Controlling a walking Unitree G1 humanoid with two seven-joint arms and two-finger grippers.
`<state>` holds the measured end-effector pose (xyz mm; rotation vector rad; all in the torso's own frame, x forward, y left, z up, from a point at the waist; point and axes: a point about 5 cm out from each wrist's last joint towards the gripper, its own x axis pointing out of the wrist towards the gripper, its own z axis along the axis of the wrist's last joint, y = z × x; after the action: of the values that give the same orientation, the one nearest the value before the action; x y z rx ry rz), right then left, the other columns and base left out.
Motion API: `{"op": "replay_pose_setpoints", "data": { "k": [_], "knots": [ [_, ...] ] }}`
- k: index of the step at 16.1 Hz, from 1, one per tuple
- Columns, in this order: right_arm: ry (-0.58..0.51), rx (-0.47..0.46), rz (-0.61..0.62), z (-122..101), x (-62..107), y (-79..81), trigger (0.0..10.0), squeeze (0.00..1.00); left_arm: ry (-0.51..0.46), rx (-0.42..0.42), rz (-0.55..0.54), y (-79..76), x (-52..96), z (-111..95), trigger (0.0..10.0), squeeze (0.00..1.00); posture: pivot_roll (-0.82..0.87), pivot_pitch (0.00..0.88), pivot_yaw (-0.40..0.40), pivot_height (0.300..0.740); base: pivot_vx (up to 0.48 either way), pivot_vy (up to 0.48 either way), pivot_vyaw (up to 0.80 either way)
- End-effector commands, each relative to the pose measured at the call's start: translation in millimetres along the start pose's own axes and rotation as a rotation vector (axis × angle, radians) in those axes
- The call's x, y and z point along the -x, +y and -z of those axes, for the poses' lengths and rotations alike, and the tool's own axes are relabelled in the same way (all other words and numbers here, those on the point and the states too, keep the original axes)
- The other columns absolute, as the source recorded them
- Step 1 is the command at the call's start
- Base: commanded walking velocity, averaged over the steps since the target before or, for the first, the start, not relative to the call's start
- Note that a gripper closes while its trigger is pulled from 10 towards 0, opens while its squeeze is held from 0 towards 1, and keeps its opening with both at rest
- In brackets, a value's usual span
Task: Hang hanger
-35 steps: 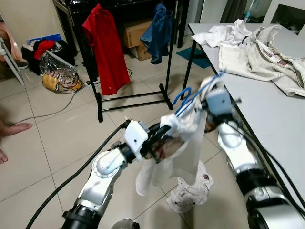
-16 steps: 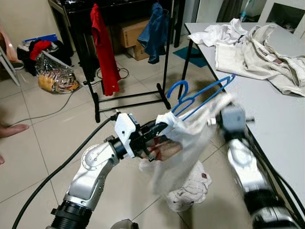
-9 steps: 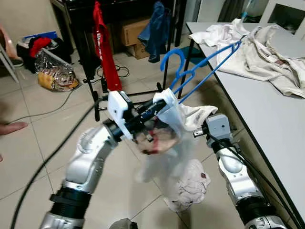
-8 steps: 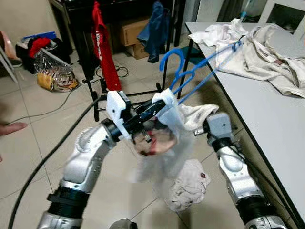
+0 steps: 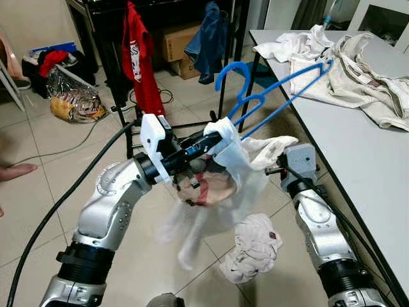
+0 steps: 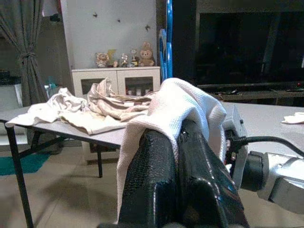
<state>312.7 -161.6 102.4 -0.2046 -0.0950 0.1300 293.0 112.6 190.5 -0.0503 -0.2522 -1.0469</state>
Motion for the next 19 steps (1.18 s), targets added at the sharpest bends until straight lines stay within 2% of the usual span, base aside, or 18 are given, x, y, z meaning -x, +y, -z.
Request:
{"op": "replay_pose_setpoints", "data": {
  "k": [1,5,6,7,8,11,12,13,16,19],
  "knots": [
    [0.009,-0.017,-0.012,-3,-3.9,1.0,10.0,0.00,-0.039,-0.057,0.020,4.6,-4.9,-18,10.0,0.00,0.01,0.000,0.005,0.723,0.000,0.000,0.00],
    [0.074,-0.025,-0.043,5,1.6,3.6,10.0,0.00,-0.050,-0.085,0.014,13.2,-5.0,-28,10.0,0.00,0.01,0.000,0.007,0.723,0.000,0.000,0.00],
    [0.086,-0.060,-0.058,8,4.7,3.7,10.0,0.06,-0.054,-0.098,0.009,17.9,-5.6,-32,10.0,0.00,0.01,0.000,0.008,0.723,0.000,0.000,0.00],
    [0.086,-0.060,-0.058,8,4.7,3.7,10.0,0.06,-0.054,-0.098,0.009,17.9,-5.6,-32,10.0,0.00,0.01,0.000,0.008,0.723,0.000,0.000,0.00],
    [0.099,-0.109,-0.092,9,7.8,5.3,10.0,1.00,-0.057,-0.108,0.008,22.5,-6.1,-36,10.0,0.00,0.00,0.000,0.013,0.723,0.000,0.000,0.00],
    [0.175,-0.072,-0.086,17,10.9,-0.6,10.0,1.00,-0.060,-0.111,0.010,25.6,-6.3,-40,10.0,0.00,0.00,0.000,0.015,0.723,0.000,0.000,0.00],
    [0.211,-0.064,-0.081,22,15.7,-7.9,10.0,0.40,-0.063,-0.108,0.009,26.8,-5.8,-41,10.0,0.00,0.00,0.000,0.015,0.723,0.000,0.000,0.00],
    [0.235,-0.057,-0.086,26,20.1,-12.5,10.0,0.00,-0.063,-0.107,0.007,27.6,-5.3,-41,10.0,0.00,0.00,0.000,0.014,0.723,0.000,0.000,0.00],
    [0.263,-0.095,-0.102,31,29.2,-19.6,10.0,0.00,-0.061,-0.108,0.005,28.5,-4.3,-41,10.0,0.00,0.00,0.000,0.012,0.723,0.000,0.000,0.00],
    [0.272,-0.104,-0.103,31,31.5,-23.3,10.0,0.00,-0.057,-0.112,0.002,30.0,-3.0,-40,10.0,0.00,0.00,0.000,0.012,0.723,0.000,0.000,0.00]
  ]
}}
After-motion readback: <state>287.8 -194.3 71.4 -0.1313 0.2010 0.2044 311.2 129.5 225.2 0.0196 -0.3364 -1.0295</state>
